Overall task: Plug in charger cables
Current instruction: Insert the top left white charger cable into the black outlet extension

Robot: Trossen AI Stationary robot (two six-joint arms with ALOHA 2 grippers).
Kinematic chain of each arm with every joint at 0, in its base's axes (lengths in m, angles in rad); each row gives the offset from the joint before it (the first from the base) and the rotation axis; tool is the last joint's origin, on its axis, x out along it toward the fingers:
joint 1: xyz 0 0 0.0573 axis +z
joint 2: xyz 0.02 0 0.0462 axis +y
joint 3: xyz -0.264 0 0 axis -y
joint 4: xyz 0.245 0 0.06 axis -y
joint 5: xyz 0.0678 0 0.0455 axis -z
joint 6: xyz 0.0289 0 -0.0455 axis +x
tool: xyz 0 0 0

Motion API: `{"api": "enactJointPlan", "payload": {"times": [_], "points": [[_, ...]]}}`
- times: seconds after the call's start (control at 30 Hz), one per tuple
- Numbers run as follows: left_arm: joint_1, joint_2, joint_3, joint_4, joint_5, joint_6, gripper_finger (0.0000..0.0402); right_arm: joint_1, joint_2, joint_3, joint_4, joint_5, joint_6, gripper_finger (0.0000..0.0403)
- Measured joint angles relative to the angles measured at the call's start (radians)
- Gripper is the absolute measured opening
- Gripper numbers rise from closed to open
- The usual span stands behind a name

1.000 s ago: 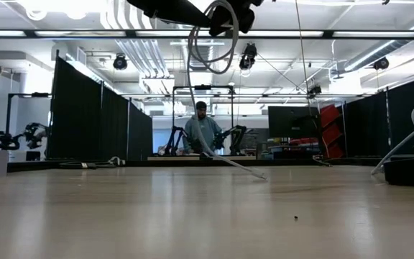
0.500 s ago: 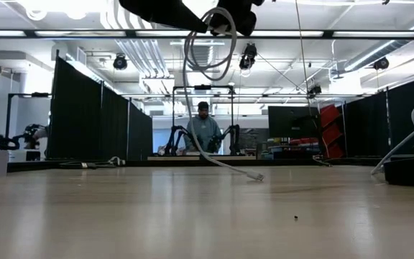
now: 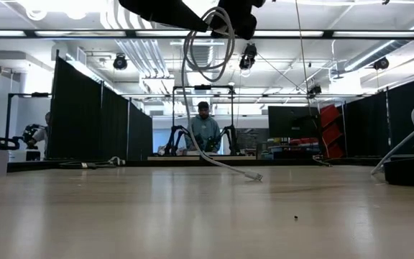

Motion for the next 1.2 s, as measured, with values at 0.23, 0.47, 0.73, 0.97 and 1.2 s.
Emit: {"api": "enactJointPlan", "payload": {"times": [0.23,0.47,0.73,0.97,1.2], "points": [[0.0,0.0,0.0,-0.001,-0.002,0.0,0.0015,-0.002,0.0,0.0,-0.002,0.001,-0.007,0.0016],[0.001,0.0,0.0,-0.001,0.02,-0.042,0.0015,-0.003,0.0,0.0,-0.003,0.0,-0.009,0.0016],[0.001,-0.032,0.0,-0.003,0.023,-0.057,0.0071,0.002,-0.012,0.0,-0.011,0.011,-0.028,0.0016],[0.0,-0.126,0.0,-0.047,0.026,-0.157,0.012,0.011,-0.099,-0.043,-0.08,0.083,-0.054,0.0016],[-0.001,-0.183,0.0,-0.088,0.033,-0.167,0.0133,0.01,-0.256,-0.207,-0.059,0.084,-0.011,0.0016]]}}
